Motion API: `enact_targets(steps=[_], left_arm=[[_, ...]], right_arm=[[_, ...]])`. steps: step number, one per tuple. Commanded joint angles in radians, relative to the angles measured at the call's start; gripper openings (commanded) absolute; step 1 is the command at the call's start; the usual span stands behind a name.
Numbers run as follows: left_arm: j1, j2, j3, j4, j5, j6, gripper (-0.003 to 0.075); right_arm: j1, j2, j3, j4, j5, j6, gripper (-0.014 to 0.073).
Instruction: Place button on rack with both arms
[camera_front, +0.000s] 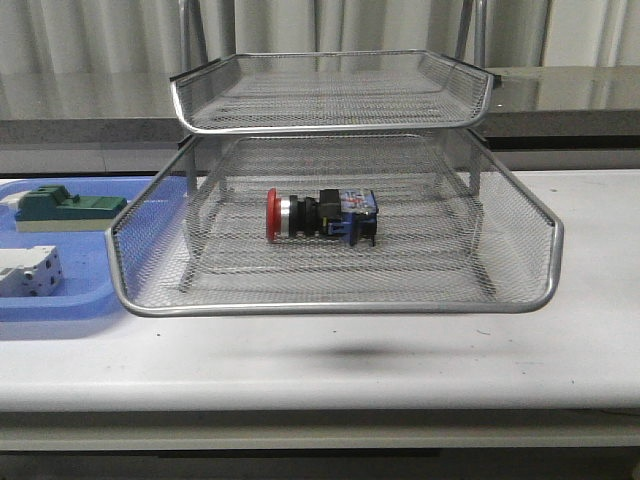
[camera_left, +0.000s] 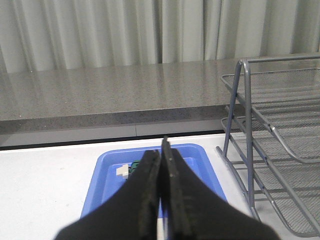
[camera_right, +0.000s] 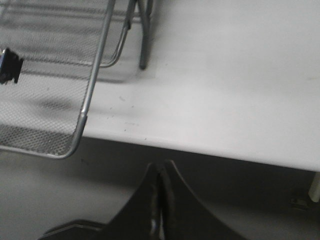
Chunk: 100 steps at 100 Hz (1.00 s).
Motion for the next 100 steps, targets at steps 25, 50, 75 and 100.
enact_targets(steps=[25,50,75,100], left_arm=[[0.002,0.003,-0.025,-0.013,-0.074,-0.011,-0.0020],[0.002,0.003,-0.025,-0.013,-0.074,-0.011,-0.0020],[0.002,0.003,-0.025,-0.013,-0.074,-0.011,-0.0020],[0.002,0.003,-0.025,-0.013,-0.074,-0.011,-0.0020]], right_arm=[[0.211,0.287,-0.033,0.198,-0.145,-0.371,-0.0069],[0.426,0.411,-0.033,0.198,-0.197,-0.481,-0.0069],[0.568,0.538,-0.033,0.187,-0.313,-0.520,-0.0069],[0.589,0.635,-0.036,0.102,-0.436,-0.520,-0.0069]])
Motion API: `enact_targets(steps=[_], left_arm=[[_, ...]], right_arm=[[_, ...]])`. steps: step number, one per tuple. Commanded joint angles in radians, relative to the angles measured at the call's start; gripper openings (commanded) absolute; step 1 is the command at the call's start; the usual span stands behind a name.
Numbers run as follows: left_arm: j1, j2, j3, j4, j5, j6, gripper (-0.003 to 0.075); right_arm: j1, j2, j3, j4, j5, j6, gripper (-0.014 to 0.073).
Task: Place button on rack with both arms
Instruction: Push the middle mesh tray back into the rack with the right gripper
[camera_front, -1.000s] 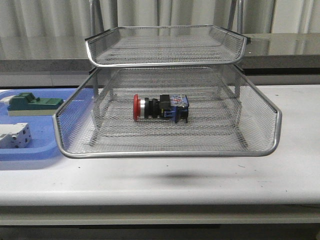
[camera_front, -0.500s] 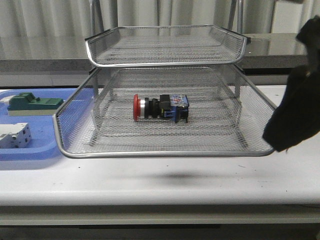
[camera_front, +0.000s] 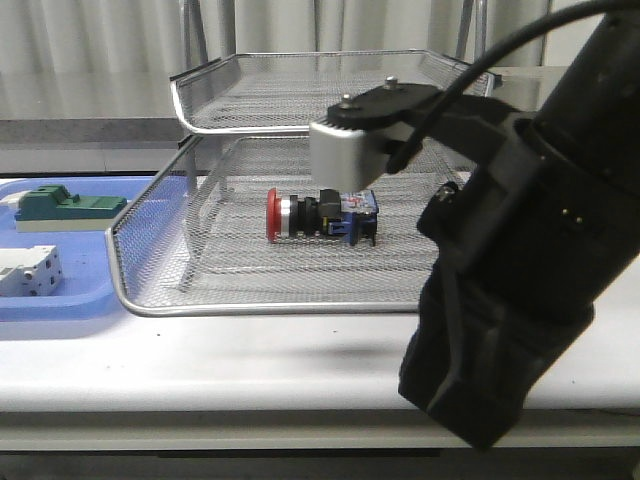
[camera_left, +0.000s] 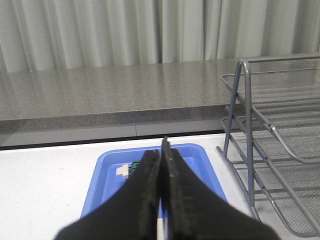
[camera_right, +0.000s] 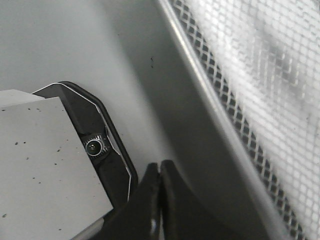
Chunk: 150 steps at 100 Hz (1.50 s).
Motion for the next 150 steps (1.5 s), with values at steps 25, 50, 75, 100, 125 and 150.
enact_targets(steps=[25,50,75,100,125,150], left_arm=[[0.002,0.003,-0.025,-0.013,-0.074,-0.011,-0.0020],[0.002,0.003,-0.025,-0.013,-0.074,-0.011,-0.0020],[0.002,0.003,-0.025,-0.013,-0.074,-0.011,-0.0020],[0.002,0.003,-0.025,-0.013,-0.074,-0.011,-0.0020],[0.002,0.003,-0.025,-0.013,-0.074,-0.011,-0.0020],[0.002,0.003,-0.025,-0.013,-0.074,-0.011,-0.0020]], right_arm=[[-0.007,0.048,-0.102,-0.064,-0.079,-0.011,-0.0069],[-0.085,0.131,-0.207,-0.081,-0.078,-0.011,-0.0069],[-0.184,0.210,-0.329,-0.101,-0.064,-0.011,-0.0069],[-0.212,0.217,-0.383,-0.101,-0.046,-0.011,-0.0069],[-0.212,0.213,-0.384,-0.088,0.038,-0.010,-0.0069],[-0.212,0.141,-0.384,-0.050,0.203,0.054,-0.0062]])
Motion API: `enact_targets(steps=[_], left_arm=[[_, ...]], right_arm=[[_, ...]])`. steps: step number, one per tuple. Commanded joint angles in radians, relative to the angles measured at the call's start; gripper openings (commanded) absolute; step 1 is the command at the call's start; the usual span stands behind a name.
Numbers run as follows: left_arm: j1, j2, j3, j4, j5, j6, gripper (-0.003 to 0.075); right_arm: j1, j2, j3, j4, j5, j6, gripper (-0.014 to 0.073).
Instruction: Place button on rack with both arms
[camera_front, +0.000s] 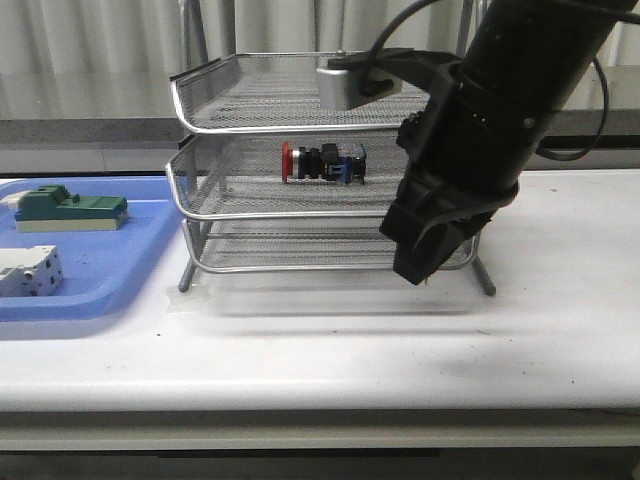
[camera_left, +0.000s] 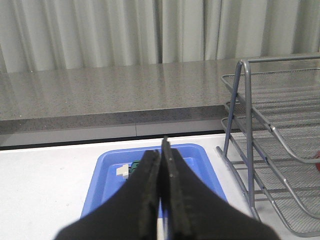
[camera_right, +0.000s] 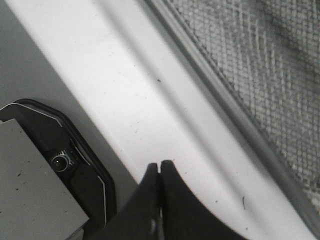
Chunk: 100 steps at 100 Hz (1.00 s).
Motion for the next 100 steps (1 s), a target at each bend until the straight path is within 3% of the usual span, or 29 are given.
enact_targets(steps=[1,23,38,64,100], left_arm=[[0.002,0.003,-0.025,-0.013,-0.074,-0.011,-0.0020],[0.002,0.003,-0.025,-0.013,-0.074,-0.011,-0.0020],[0.002,0.003,-0.025,-0.013,-0.074,-0.011,-0.0020],[0.002,0.003,-0.025,-0.013,-0.074,-0.011,-0.0020],[0.002,0.003,-0.025,-0.013,-0.074,-0.011,-0.0020]], right_arm=[[-0.006,-0.085,-0.029,0.010,0.024,0.050,-0.0061],[-0.021,-0.218,-0.029,-0.139,0.053,0.283,-0.0060],[-0.106,-0.310,-0.028,-0.213,0.082,0.418,-0.0060],[-0.276,-0.500,0.030,-0.220,0.086,0.448,-0.0060],[-0.413,-0.855,0.323,-0.220,0.006,0.484,-0.0060]])
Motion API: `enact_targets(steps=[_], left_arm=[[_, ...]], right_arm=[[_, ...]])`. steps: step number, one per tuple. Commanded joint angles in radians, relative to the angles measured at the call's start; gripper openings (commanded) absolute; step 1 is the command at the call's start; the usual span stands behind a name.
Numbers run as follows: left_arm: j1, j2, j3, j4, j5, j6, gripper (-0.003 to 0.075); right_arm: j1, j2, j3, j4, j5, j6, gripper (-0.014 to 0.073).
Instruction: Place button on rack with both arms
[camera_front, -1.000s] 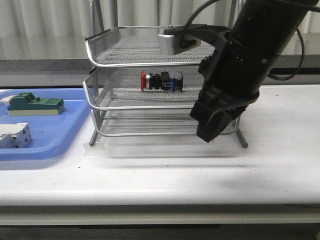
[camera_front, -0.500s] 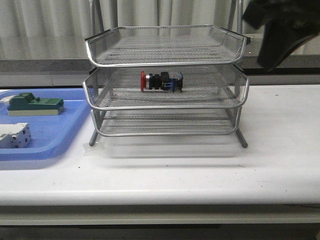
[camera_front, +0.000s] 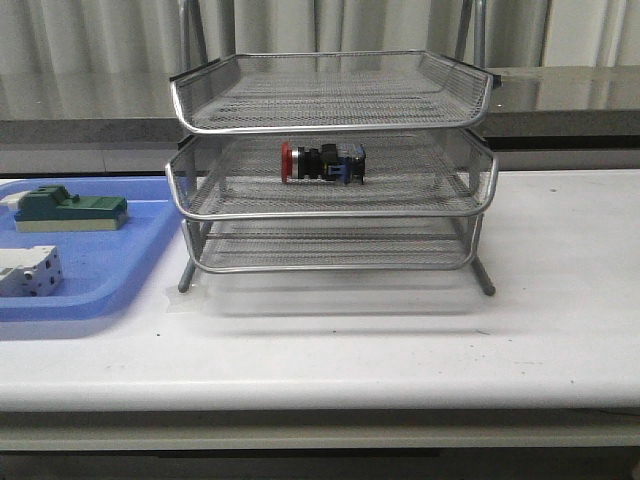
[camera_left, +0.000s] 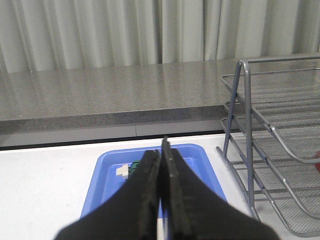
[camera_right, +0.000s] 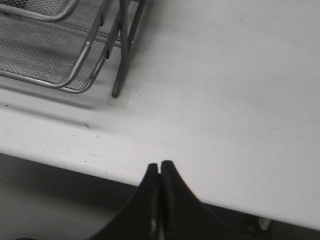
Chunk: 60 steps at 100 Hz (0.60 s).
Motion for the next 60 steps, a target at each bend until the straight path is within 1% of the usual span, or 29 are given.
enact_targets(steps=[1,18,32,47,60], left_arm=[[0.002,0.003,-0.025,-0.013,-0.074,-0.011,-0.0020],[0.002,0.003,-0.025,-0.013,-0.074,-0.011,-0.0020],[0.002,0.003,-0.025,-0.013,-0.074,-0.011,-0.0020],[0.002,0.003,-0.025,-0.013,-0.074,-0.011,-0.0020],[0.002,0.003,-0.025,-0.013,-0.074,-0.011,-0.0020]], right_arm=[[-0.027,-0.097,0.039,-0.006,-0.079,0.015,-0.0060],[-0.047,-0.294,0.176,-0.006,-0.108,0.025,-0.0060],[-0.047,-0.449,0.256,-0.005,-0.107,0.025,-0.0060],[-0.047,-0.580,0.291,0.006,-0.094,0.025,-0.0060],[-0.047,-0.621,0.291,0.012,-0.087,0.025,-0.0060]])
